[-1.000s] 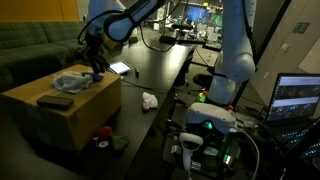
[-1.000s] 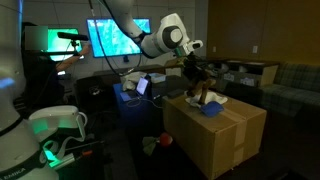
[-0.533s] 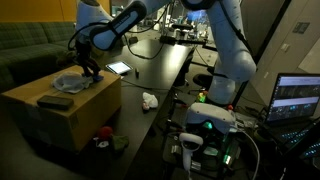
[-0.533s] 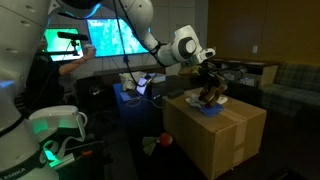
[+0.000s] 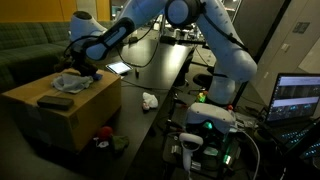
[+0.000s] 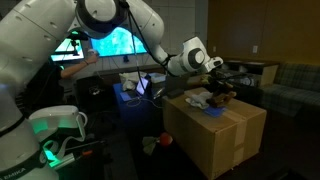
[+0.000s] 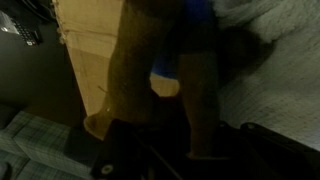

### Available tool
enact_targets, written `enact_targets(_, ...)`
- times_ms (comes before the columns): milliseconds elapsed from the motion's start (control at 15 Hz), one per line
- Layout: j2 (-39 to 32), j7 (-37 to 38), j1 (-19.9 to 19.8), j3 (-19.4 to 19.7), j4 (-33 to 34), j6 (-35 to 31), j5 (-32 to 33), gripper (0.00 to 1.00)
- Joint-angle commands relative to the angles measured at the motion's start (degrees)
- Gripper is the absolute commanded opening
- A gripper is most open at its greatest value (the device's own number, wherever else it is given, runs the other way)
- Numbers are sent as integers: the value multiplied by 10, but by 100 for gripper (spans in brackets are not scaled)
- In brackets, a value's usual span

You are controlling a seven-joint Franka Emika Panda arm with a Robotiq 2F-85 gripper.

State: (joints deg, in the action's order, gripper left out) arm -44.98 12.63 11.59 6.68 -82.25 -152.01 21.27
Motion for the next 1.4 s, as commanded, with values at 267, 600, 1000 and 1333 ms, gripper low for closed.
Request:
enact_targets(267,-84,6,22,40,111,26,-7,27)
enact_targets(600,-77,0,25,37,111,37,-6,57)
enact_targets(1000,-43,12,37,43,81,27,1,99)
enact_targets(1333,2,17,55,38,36,12,5,100)
